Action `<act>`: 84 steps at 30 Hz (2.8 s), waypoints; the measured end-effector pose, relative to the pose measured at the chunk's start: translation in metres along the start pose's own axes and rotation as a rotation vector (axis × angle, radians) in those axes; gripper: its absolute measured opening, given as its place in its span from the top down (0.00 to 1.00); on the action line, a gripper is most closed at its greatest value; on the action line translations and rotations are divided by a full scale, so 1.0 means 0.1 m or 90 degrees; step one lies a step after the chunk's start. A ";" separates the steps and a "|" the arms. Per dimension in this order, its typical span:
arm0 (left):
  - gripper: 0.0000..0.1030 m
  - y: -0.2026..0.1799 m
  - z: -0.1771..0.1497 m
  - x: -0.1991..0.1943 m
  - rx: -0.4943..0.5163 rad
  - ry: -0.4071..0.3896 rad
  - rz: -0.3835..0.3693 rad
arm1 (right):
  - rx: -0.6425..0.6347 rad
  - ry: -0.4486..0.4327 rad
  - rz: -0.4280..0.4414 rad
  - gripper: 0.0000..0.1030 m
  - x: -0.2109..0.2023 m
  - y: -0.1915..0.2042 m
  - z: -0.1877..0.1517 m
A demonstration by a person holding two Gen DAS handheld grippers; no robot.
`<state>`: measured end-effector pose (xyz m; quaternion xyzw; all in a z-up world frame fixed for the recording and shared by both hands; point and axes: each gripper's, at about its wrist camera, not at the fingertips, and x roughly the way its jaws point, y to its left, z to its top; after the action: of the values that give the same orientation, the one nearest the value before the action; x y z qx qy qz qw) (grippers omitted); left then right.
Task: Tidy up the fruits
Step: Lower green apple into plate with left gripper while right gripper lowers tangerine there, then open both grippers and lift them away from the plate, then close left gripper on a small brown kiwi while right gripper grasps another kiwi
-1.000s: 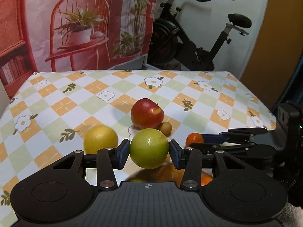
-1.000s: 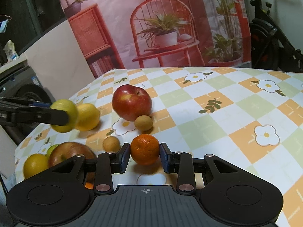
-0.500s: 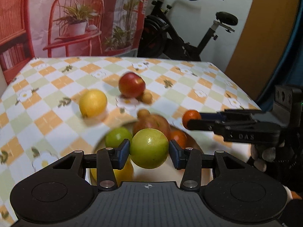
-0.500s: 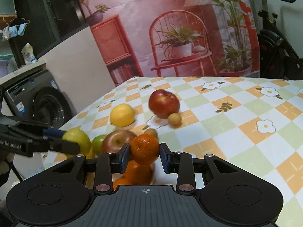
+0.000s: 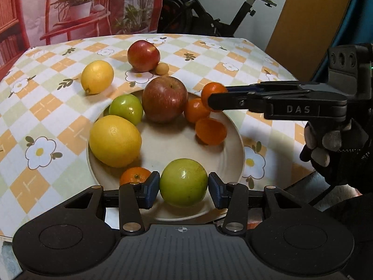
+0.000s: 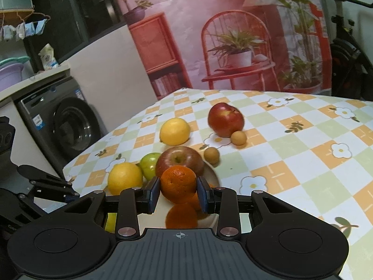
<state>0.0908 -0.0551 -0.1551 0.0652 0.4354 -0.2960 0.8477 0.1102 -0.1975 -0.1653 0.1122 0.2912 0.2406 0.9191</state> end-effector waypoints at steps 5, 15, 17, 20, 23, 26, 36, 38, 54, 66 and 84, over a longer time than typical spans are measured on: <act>0.53 -0.04 -0.06 0.01 0.002 0.017 0.001 | -0.017 0.029 0.023 0.70 0.14 0.06 0.00; 0.53 0.01 -0.09 -0.02 -0.019 0.016 -0.001 | -0.050 0.059 0.052 0.70 0.33 0.20 0.10; 0.53 0.03 -0.09 -0.06 -0.026 0.008 -0.002 | -0.051 0.061 0.053 0.70 0.34 0.20 0.11; 0.53 0.07 -0.08 -0.13 -0.037 -0.007 -0.007 | -0.053 0.066 0.053 0.70 0.36 0.20 0.11; 0.53 0.11 -0.08 -0.21 -0.049 -0.016 -0.004 | -0.055 0.072 0.052 0.70 0.38 0.20 0.10; 0.53 0.16 -0.06 -0.31 -0.062 -0.035 0.002 | -0.060 0.078 0.054 0.70 0.41 0.22 0.09; 0.53 0.43 0.08 -0.59 -0.130 -0.120 0.098 | -0.095 0.113 0.086 0.70 0.59 0.39 0.11; 0.53 0.49 0.10 -0.60 -0.149 -0.129 0.114 | -0.102 0.124 0.093 0.70 0.63 0.43 0.10; 0.53 0.52 0.07 -0.62 -0.168 -0.157 0.171 | -0.099 0.152 0.102 0.69 0.69 0.49 0.03; 0.53 0.52 0.05 -0.61 -0.168 -0.157 0.176 | -0.103 0.148 0.103 0.67 0.68 0.51 0.04; 0.53 0.50 0.09 -0.62 -0.146 -0.173 0.197 | -0.091 -0.037 0.021 0.66 0.24 0.23 0.30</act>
<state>0.0975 0.0104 -0.1082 -0.0058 0.3331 -0.1175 0.9355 0.1363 -0.1677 -0.1446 0.0577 0.2446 0.2723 0.9288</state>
